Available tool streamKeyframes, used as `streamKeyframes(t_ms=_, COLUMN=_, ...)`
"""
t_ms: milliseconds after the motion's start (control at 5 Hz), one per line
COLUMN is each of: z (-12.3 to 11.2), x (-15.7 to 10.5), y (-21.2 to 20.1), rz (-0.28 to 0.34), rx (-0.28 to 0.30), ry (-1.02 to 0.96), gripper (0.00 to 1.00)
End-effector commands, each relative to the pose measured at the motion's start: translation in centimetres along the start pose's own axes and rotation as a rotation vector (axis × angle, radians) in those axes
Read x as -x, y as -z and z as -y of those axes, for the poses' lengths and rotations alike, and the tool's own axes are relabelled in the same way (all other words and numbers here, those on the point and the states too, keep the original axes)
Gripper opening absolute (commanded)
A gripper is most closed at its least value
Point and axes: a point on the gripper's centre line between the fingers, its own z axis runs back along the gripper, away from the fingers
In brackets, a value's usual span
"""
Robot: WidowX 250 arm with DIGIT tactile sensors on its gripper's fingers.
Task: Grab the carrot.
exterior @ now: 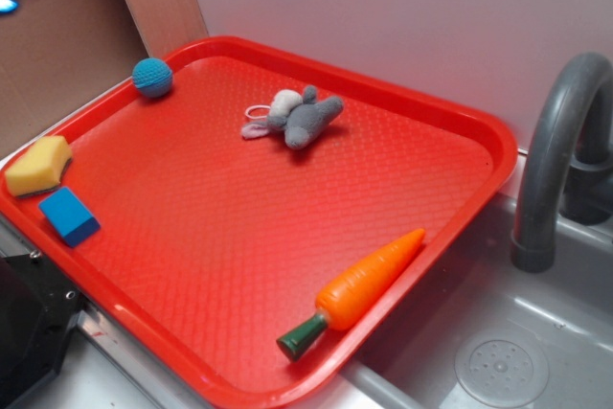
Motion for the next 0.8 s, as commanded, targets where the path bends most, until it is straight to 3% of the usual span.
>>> streamKeyframes(t_ms=0, z=4.2, x=-1.0, y=5.7, rz=-0.062, rx=0.02, ry=0.106, gripper=1.0)
streamKeyframes(t_ms=200, z=5.5, x=-1.3, y=9.2, rz=-0.098, rx=-0.011, ry=0.101, gripper=1.0)
streamKeyframes(t_ms=400, z=5.3, x=-2.5, y=12.9, rz=-0.137, rx=0.005, ry=0.024, gripper=1.0)
streamKeyframes(t_ms=600, z=4.7, x=-4.0, y=16.8, rz=-0.187, rx=-0.046, ry=-0.022, gripper=1.0)
